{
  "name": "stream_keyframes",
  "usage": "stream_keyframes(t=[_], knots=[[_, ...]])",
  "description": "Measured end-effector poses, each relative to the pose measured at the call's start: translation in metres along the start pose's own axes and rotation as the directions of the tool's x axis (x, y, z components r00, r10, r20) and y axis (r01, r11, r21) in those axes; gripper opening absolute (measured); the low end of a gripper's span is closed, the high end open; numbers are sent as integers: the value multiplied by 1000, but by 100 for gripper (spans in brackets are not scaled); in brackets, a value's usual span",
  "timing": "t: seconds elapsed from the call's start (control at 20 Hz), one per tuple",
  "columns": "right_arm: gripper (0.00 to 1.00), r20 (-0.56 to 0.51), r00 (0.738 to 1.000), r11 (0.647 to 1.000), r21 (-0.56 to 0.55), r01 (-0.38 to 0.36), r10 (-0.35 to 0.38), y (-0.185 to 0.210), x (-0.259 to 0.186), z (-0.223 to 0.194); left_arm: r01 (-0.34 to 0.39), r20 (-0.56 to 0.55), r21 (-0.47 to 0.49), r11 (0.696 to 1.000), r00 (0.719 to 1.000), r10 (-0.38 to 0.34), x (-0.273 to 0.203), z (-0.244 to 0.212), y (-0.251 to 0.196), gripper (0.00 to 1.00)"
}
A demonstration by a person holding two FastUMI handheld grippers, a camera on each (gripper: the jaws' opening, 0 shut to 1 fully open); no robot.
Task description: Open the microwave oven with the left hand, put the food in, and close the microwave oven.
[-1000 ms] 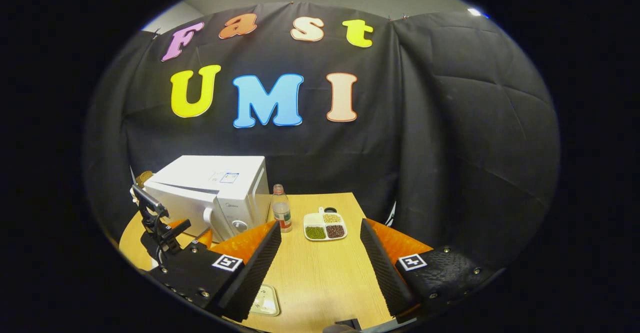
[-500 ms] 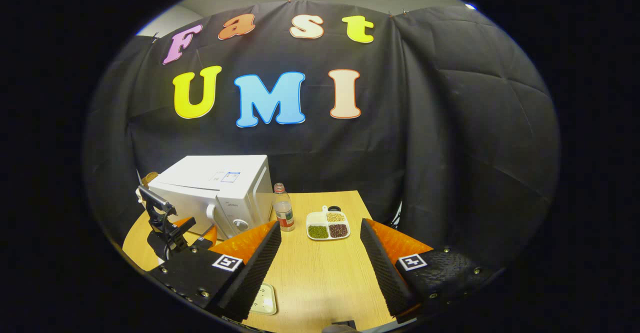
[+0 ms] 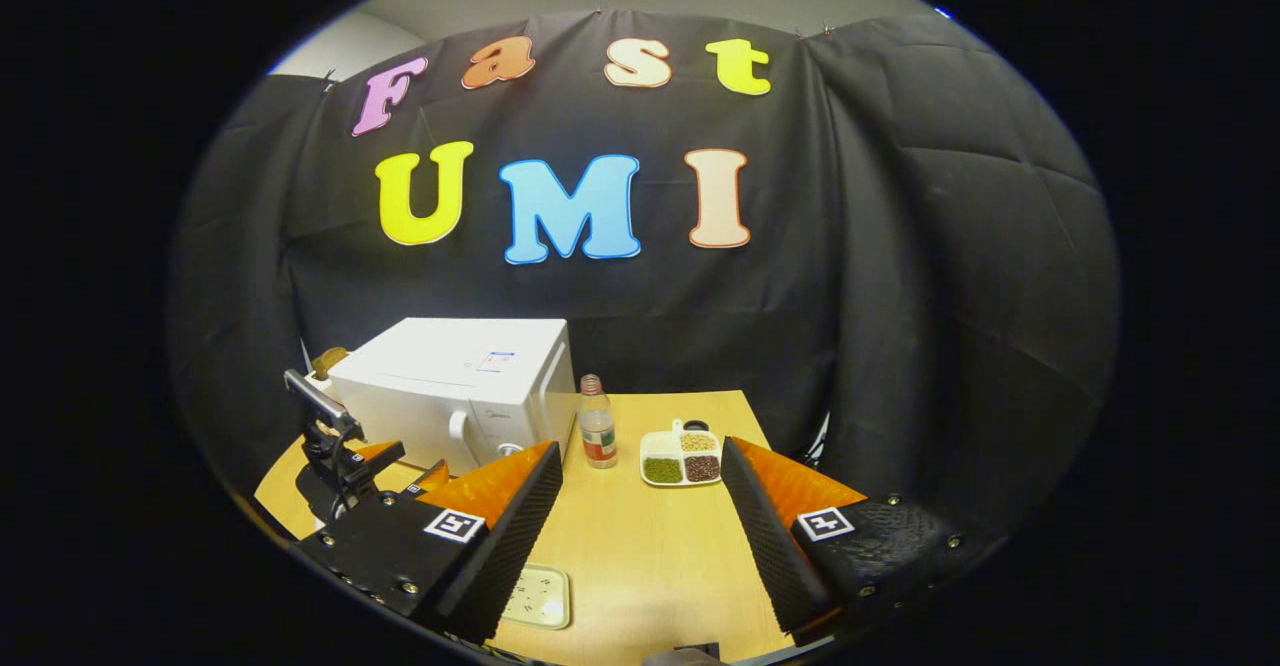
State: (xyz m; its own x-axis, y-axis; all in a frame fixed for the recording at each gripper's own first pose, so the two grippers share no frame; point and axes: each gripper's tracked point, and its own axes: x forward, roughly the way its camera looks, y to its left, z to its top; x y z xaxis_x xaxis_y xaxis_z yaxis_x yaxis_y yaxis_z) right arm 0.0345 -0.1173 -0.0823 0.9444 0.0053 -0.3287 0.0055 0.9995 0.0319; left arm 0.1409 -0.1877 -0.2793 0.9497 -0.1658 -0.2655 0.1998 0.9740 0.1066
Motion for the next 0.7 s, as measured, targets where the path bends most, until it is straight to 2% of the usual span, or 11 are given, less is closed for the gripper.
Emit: stream_keyframes(t=[0.1,0.4,0.5,0.55,0.7], knots=[[98,27,999,999,-1,-35,35,18,-2,6,0,37,-23,1000,999,1,-35,32,16,98],[98,106,990,996,-22,-87,89,63,-9,31,-54,128,9,998,990,53,-140,125,92,100],[98,142,985,996,-26,-90,93,75,-16,44,-76,150,-22,997,986,78,-166,147,119,95],[97,160,983,996,-33,-84,89,80,-19,48,-77,165,-46,996,983,84,-178,157,130,98],[97,213,975,997,-58,-58,69,94,-29,60,-89,186,-120,989,976,110,-201,171,160,95]])
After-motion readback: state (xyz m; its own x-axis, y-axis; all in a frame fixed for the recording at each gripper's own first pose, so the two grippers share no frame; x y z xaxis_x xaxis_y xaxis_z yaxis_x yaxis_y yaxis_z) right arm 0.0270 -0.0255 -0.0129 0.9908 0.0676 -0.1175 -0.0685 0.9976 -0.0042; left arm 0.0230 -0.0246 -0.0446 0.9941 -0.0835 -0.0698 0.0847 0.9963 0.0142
